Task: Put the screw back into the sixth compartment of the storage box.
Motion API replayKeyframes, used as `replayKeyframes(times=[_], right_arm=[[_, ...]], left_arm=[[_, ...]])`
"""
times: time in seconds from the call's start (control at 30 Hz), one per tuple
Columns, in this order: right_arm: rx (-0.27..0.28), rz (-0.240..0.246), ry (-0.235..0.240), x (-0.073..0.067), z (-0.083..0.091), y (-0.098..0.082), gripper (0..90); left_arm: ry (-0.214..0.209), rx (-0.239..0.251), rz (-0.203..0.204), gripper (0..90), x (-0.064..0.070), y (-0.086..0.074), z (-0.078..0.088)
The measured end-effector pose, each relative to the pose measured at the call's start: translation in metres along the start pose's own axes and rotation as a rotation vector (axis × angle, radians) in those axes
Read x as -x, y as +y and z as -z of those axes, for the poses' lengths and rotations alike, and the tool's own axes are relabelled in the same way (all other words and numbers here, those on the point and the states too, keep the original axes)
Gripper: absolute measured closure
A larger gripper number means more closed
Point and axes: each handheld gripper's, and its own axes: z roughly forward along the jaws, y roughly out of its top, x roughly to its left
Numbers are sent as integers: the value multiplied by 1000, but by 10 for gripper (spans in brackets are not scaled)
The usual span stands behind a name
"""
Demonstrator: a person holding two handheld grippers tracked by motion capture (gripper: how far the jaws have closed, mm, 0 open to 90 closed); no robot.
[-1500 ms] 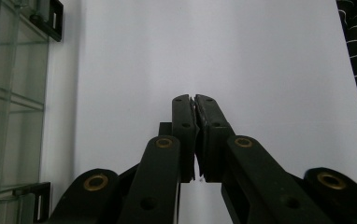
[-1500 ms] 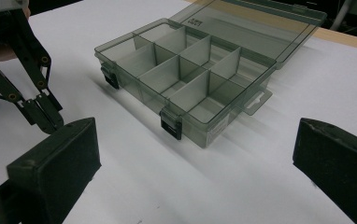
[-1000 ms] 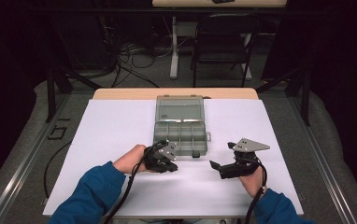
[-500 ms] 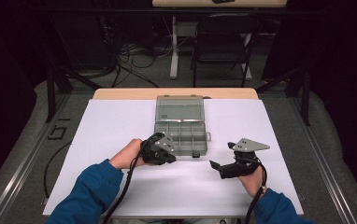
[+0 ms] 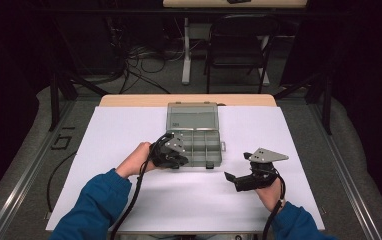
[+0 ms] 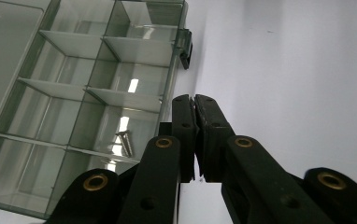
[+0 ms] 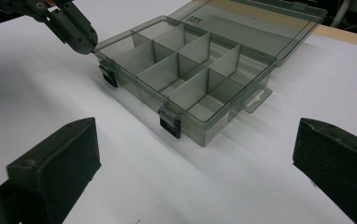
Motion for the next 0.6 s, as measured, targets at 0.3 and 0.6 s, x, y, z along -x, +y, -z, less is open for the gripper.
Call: replayKeyframes(times=[0.3,0.6], right_arm=[[4,-1,2,0,0,0,0],[5,3,1,0,-1,0,0]], left_arm=[[37,4,28,868,-12,0,-1],[61,-1,67,868,-24,1,-11]])
